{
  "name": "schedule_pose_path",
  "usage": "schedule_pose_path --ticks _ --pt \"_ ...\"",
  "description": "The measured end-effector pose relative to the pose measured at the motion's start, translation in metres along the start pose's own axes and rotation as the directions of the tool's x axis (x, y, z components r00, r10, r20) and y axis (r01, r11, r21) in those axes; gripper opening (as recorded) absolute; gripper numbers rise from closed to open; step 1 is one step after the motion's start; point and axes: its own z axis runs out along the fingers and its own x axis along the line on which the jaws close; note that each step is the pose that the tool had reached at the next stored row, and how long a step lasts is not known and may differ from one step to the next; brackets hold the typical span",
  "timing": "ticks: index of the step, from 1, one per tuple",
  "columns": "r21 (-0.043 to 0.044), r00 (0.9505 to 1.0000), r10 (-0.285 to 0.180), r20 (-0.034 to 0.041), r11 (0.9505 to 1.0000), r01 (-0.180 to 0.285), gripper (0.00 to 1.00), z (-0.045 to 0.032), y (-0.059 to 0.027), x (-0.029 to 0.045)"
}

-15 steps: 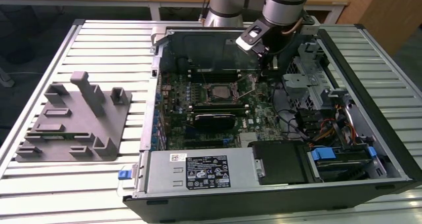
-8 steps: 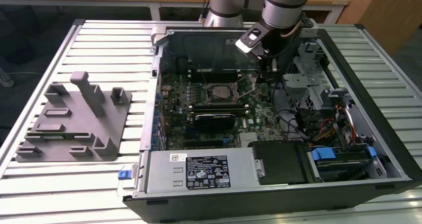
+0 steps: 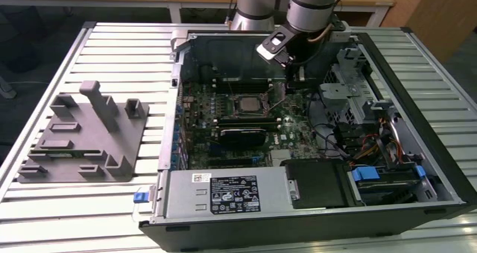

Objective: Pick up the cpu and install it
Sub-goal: 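Close the cpu cover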

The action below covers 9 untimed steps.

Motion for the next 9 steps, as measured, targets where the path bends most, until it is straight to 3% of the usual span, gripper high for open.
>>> schedule_pose_path --ticks 9 --pt "-0.0097 1.0000 0.000 -0.0002 1.0000 0.000 0.11 -0.0004 -0.0361 -0.0006"
